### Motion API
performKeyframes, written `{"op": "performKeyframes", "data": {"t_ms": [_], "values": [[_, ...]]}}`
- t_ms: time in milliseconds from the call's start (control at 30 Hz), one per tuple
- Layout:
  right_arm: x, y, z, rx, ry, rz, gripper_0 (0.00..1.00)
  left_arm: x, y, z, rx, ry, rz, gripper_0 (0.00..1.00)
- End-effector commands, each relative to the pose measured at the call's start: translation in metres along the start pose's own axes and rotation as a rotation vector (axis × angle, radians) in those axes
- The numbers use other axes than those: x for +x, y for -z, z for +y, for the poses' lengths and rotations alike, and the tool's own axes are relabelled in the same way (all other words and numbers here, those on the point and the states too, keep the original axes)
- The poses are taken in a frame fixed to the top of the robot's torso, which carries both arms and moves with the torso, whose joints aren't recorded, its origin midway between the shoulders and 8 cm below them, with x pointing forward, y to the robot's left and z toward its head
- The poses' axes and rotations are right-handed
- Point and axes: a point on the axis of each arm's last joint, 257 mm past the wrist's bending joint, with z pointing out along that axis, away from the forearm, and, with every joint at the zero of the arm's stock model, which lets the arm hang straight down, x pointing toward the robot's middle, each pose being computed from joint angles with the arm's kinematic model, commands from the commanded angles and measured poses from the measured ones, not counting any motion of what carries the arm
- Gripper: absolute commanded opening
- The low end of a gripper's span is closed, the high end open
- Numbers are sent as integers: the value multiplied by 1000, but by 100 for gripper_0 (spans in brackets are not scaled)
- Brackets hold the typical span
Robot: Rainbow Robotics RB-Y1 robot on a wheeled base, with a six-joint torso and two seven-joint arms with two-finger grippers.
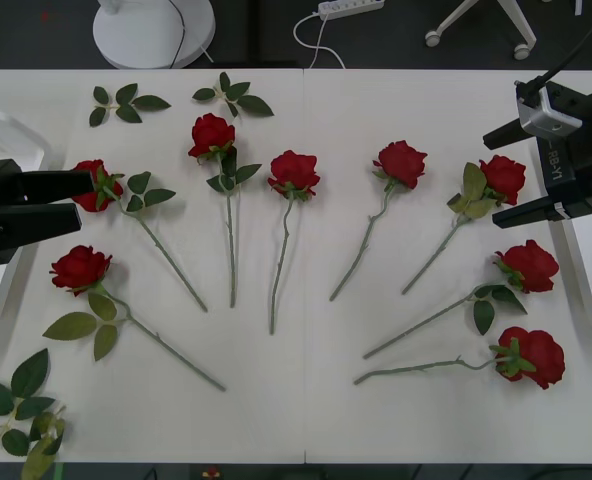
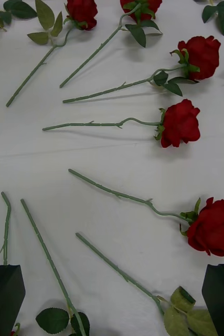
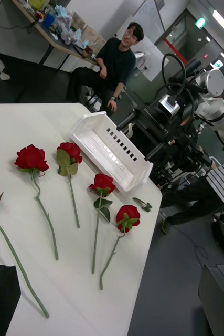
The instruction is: Place the red flowers into the right box and the blue flowers into the left box. If a person shows an open palm, hand one flower to the person first, then continue sorting.
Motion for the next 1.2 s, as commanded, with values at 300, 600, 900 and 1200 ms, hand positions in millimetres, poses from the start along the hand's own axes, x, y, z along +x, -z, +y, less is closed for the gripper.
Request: {"op": "performKeyframes", "data": {"t_ms": [300, 600, 900, 1200], "values": [[0, 9, 21, -34, -13, 64, 100, -18, 3, -14, 33, -74, -8, 100], [7, -3, 46, -80, -669, 141, 100, 9, 19, -8, -207, 345, 176, 100], [31, -11, 63, 59, -1384, 320, 100, 79, 22, 7, -562, 781, 281, 100], [51, -28, 65, 264, -1911, 368, 100, 156, 35, 27, -858, 1002, 327, 100]]}}
